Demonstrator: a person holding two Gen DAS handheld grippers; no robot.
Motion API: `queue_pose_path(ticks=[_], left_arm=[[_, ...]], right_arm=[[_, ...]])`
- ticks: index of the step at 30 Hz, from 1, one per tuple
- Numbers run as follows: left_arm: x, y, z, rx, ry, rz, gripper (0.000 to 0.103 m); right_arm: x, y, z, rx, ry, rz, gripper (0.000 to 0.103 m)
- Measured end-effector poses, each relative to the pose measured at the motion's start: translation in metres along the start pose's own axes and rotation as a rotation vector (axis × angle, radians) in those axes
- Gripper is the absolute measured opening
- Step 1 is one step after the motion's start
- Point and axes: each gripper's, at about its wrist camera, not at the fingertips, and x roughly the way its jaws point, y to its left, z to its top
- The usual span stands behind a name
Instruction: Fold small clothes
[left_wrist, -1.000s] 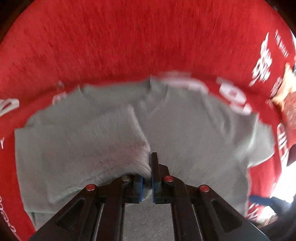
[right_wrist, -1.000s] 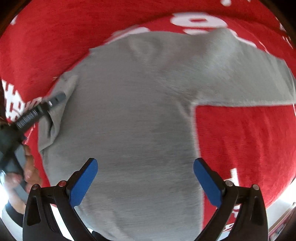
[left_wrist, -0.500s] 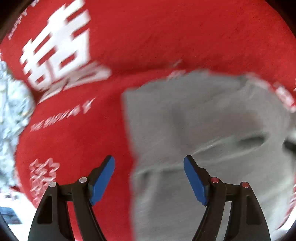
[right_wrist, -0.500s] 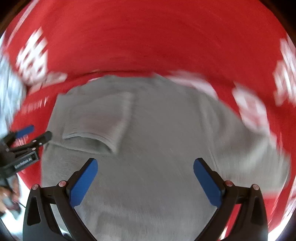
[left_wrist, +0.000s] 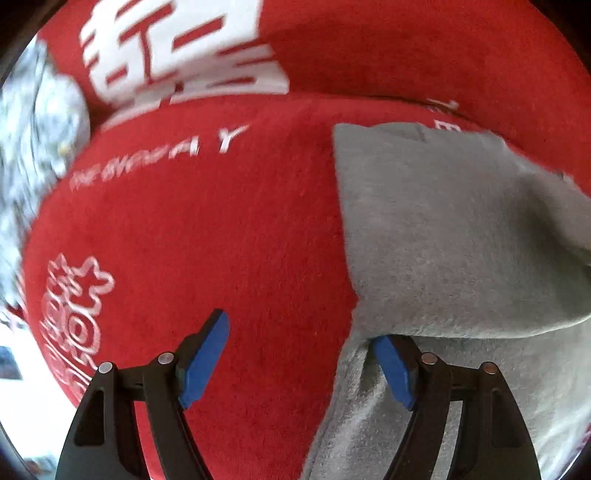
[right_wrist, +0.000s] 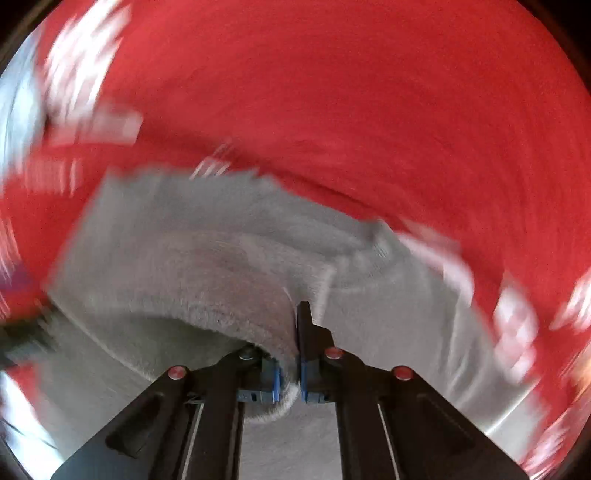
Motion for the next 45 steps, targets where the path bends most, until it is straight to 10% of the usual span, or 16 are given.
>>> queue_pose_path(ticks=[4,9,18,21,24,33,36,40,45], left_arm=[[0.003,0.010,-0.001,-0.007,0.015,-0.043,0.083],[-0.014,0.016,-0.003,0.141,0.055,-0.080,0.083],[0.003,0.024,0.047,-0.015,0.136,-0.284,0.083],[0.027,0.000,0.053,0.004,0.213,-0.316,0.049],[0.015,-0.006,0.055,0.018,0.168,-0.345,0.022],[0.013,0.013,0.059,0.078,0.142,-0.198,0.022],[-0.003,0.011,0.055,0.106,0.130,-0.161,0.022],[-0.028,-0.004,0.043,0.166,0.129,-0.145,0.022],[-0.056,-0.051,0.017,0.262,0.141,-0.181,0.022]], right_arm=[[0.009,-0.100,-0.042,0.545,0.066,0.211,0.020],[0.004,-0.152,-0.091,0.862,0.026,0.405,0.051],[0.008,-0.140,-0.073,0.828,0.026,0.380,0.066],[0.014,-0.134,-0.066,0.814,0.033,0.326,0.065],[0.012,-0.126,-0.059,0.745,0.068,0.303,0.007],[0.005,-0.144,-0.083,0.717,0.084,0.214,0.009],[-0.015,-0.159,-0.099,0.768,0.056,0.161,0.013],[-0.037,-0.162,-0.123,0.796,0.040,0.195,0.074],[-0.056,-0.139,-0.139,0.767,0.034,0.223,0.075]])
